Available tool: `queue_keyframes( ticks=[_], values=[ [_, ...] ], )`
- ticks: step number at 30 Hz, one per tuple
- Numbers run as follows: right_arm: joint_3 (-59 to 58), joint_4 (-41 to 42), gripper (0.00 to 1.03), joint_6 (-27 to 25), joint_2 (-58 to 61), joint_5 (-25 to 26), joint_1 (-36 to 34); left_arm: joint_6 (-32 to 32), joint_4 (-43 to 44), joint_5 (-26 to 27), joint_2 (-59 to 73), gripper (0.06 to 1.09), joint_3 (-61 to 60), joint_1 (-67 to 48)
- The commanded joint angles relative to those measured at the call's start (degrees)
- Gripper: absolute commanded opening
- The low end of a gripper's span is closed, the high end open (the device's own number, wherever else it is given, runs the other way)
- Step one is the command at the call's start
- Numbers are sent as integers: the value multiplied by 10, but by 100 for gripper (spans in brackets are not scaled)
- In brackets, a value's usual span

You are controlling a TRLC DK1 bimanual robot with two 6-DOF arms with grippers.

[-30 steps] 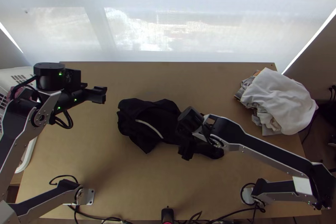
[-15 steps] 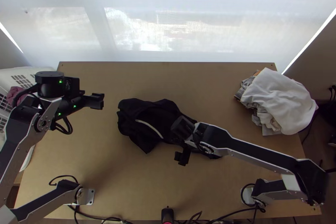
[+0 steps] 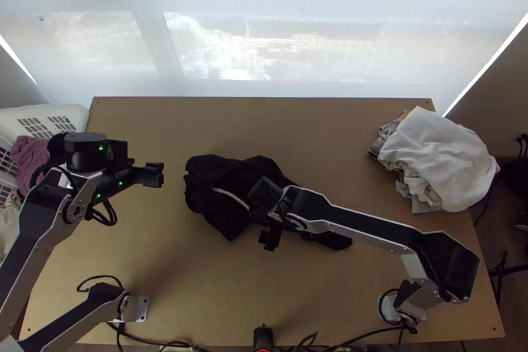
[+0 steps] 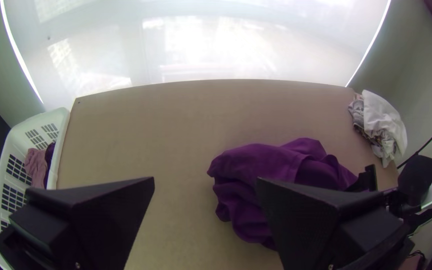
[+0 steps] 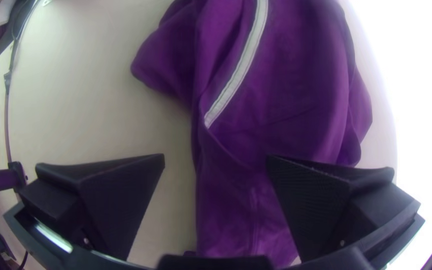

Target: Fold the t-shirt

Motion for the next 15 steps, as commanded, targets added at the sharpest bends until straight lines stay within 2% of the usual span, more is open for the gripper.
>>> queue_keyframes(
  ticks=[1,4,5,7,15],
  values=[
    [35,-4,64,4,45,6,-15,4,16,1,-12,104,-26,3],
    [51,-23,15,5,49,6,-29,4,22,2,-11,104,-25,3],
    [51,-23,8,7,44,6,-35,4,22,4,-11,104,-25,3],
    [52,-24,3,13,37,11,-46,4,22,9,-9,104,-25,3],
    [71,-30,3,11,-20,35,-104,-1,26,14,-4,104,-19,-7]
  ],
)
